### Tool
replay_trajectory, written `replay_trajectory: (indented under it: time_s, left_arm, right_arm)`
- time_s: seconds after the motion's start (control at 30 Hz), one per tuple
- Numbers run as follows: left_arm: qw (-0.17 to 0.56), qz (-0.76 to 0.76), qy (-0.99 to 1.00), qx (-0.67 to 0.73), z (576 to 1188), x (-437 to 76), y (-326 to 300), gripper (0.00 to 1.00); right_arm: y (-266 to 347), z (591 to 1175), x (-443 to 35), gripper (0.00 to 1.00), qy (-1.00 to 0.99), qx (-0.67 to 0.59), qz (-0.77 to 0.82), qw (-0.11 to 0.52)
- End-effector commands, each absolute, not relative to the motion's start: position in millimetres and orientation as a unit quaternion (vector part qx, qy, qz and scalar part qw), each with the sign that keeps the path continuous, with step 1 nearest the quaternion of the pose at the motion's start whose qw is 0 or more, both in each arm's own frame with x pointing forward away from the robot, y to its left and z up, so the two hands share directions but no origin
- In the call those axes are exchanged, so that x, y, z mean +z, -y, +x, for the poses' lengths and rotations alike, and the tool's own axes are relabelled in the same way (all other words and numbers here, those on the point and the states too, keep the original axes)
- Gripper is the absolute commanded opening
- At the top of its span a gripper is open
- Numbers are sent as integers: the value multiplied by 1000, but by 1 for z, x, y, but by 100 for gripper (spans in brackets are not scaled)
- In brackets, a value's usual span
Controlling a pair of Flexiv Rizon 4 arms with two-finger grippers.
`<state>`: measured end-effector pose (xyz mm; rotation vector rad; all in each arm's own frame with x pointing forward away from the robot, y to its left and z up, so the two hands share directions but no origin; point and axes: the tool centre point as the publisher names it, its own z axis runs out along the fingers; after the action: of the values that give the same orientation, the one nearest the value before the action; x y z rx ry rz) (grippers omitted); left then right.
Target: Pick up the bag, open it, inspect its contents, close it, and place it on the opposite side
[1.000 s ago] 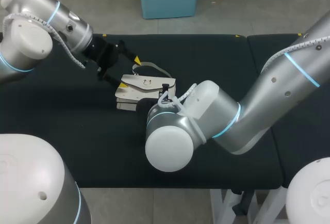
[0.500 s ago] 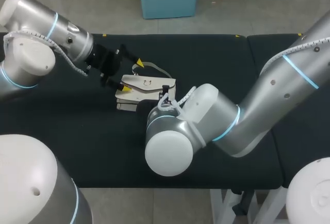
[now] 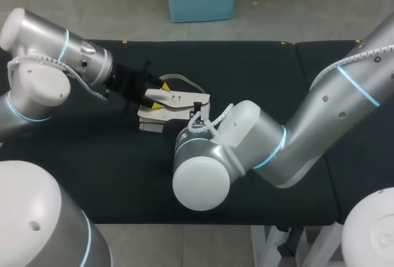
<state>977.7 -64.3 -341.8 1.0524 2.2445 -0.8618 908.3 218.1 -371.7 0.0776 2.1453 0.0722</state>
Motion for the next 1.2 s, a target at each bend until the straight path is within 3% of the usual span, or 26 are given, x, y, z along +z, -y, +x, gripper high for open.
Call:
replay_trajectory:
  time_s: [0.03,0.13,0.17,0.2,0.23,0.27,0.9,1.13,1.17,1.2]
  left_arm:
    - [268,395,-820,-314,983,-352,70,50]
    - [275,401,-819,-304,985,-357,73,44]
    - [276,400,-821,-300,986,-359,74,36]
    - [278,396,-823,-298,988,-360,75,24]
    - [278,392,-826,-296,990,-361,76,0]
    - [276,385,-829,-297,992,-361,76,0]
    - [149,211,-884,-389,1029,-305,65,0]
    - [143,210,-888,-383,1028,-308,68,0]
    - [144,212,-888,-383,1025,-310,68,17]
    - [144,214,-887,-383,1023,-311,68,45]
  right_arm:
    - [-220,907,-374,0,-877,29,32,479]
    - [-220,907,-374,0,-877,29,32,479]
    - [-220,907,-374,0,-877,29,32,479]
    - [-220,907,-374,0,-877,29,32,479]
    - [-220,907,-374,0,-877,29,32,479]
    - [-220,907,-374,0,-877,29,32,479]
    - [-220,907,-374,0,-877,29,32,479]
    - [-220,907,-374,0,-877,29,32,479]
    - [-220,907,-374,0,-877,29,32,479]
    - [-220,907,-374,0,-877,29,32,479]
